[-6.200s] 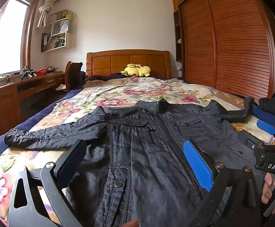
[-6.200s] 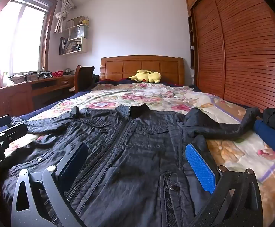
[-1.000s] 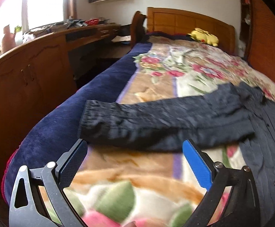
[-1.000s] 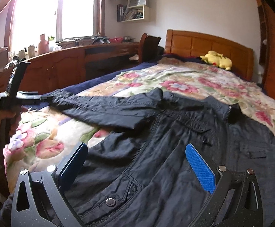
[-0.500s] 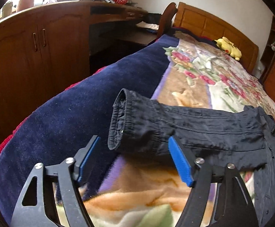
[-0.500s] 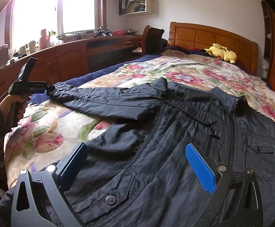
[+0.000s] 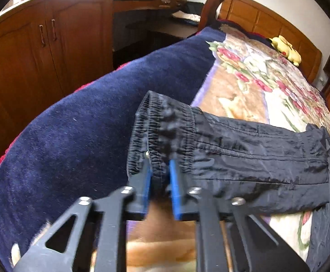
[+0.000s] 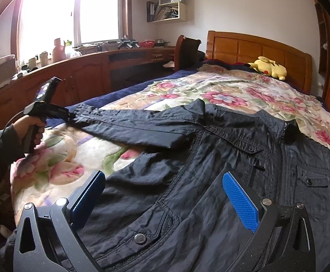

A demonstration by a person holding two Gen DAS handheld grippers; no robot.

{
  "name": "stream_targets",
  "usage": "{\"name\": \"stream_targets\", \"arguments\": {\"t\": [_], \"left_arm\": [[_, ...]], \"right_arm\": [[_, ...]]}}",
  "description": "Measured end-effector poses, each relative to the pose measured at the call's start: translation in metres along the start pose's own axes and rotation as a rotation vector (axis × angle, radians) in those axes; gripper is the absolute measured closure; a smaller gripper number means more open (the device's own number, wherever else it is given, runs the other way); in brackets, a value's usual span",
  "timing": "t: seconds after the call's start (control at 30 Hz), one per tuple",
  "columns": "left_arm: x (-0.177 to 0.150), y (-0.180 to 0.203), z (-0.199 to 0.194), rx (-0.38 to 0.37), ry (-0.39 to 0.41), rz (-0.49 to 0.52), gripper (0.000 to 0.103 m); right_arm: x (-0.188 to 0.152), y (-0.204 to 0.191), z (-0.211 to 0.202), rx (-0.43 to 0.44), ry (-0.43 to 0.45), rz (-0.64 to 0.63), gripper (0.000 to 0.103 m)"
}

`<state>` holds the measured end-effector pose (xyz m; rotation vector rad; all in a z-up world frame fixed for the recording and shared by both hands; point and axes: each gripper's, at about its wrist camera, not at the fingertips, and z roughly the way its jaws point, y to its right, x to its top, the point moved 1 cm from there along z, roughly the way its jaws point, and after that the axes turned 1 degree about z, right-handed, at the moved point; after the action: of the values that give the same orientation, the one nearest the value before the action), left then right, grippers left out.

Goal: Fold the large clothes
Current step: 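Lift the sleeve with the left gripper, lay it across the jacket front, open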

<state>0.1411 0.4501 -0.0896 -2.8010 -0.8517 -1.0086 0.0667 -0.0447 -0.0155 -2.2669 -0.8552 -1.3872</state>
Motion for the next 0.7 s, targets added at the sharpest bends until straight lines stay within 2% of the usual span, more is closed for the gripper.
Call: {"name": "stream_targets", "arguments": {"t": [0.07,0.2,0.43,0.53,0.7], "left_arm": [[-0.001,0.010,-0.006,0.034,0.009,0.032,0.099],[0.002,0.031,-0.029,0.039,0.048,0.089,0.100],[0.012,0.084,-0.092,0.006,0.151,0.200,0.100],[0.012,0.117,-0.119,-0.027,0.195,0.253,0.100],[0.007,0.168,-0.145,-0.095,0.231,0.326,0.100]], "right_arm": [[0.002,0.001,-0.005,0.001,0.016,-0.002,0.000],[0.003,0.002,-0.012,-0.012,0.048,-0.018,0.000],[0.006,0.012,-0.026,-0.023,0.092,0.002,0.000],[0.004,0.016,-0.032,-0.073,0.116,-0.027,0.000],[-0.001,0.031,-0.037,-0.103,0.123,-0.003,0.000]]}}
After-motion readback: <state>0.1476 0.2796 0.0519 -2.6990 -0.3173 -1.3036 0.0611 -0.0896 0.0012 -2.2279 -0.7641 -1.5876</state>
